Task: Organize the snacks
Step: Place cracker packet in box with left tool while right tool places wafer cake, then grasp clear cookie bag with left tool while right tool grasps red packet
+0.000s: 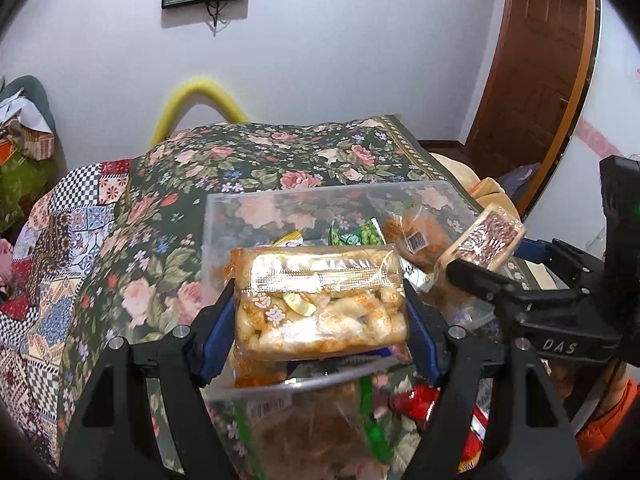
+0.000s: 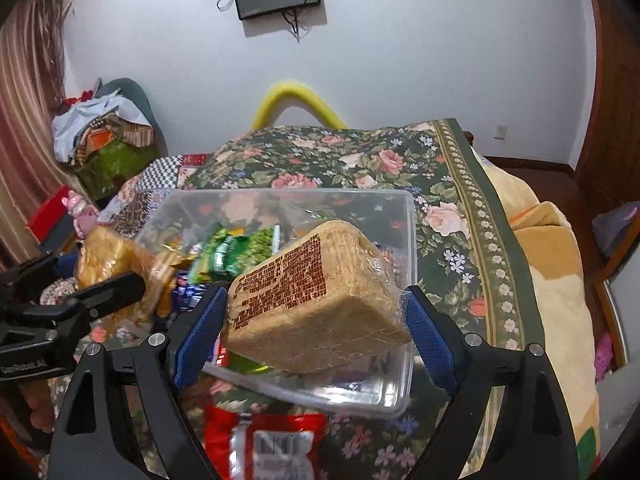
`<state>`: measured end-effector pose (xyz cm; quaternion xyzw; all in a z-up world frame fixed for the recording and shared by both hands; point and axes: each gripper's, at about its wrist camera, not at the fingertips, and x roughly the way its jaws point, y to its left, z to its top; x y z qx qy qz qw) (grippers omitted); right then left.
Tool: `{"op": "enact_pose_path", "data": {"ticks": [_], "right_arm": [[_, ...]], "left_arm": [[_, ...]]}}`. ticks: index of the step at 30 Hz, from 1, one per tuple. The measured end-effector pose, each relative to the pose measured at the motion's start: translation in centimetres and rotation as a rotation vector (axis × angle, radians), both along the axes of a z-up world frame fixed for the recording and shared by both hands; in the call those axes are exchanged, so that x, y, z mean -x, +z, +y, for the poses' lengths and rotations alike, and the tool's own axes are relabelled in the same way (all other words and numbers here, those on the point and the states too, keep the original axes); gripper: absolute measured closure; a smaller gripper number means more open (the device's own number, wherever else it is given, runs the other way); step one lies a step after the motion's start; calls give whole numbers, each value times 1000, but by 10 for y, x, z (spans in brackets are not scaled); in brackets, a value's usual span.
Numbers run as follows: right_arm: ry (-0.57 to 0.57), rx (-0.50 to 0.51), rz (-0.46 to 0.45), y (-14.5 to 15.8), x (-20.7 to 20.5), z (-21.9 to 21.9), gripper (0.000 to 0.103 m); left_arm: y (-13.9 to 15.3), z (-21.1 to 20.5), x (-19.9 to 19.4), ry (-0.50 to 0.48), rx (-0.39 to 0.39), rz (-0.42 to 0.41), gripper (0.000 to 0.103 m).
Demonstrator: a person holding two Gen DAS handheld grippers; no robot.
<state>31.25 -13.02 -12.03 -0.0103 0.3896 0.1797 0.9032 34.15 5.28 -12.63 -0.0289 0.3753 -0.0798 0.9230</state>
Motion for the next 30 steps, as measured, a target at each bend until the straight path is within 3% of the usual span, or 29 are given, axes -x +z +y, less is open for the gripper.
{"op": "enact_pose_path", "data": {"ticks": [7, 14, 30], "right_arm": [[16, 10, 1, -1, -4, -4, 15], [25, 25, 15, -1, 0, -6, 15], [-3, 12, 18, 19, 35, -25, 13]], "left_arm": [[-14, -2, -14, -9, 24, 57, 29], [-10, -2, -11, 15, -1, 47, 28], [17, 16, 45, 43, -5, 14, 14]]}}
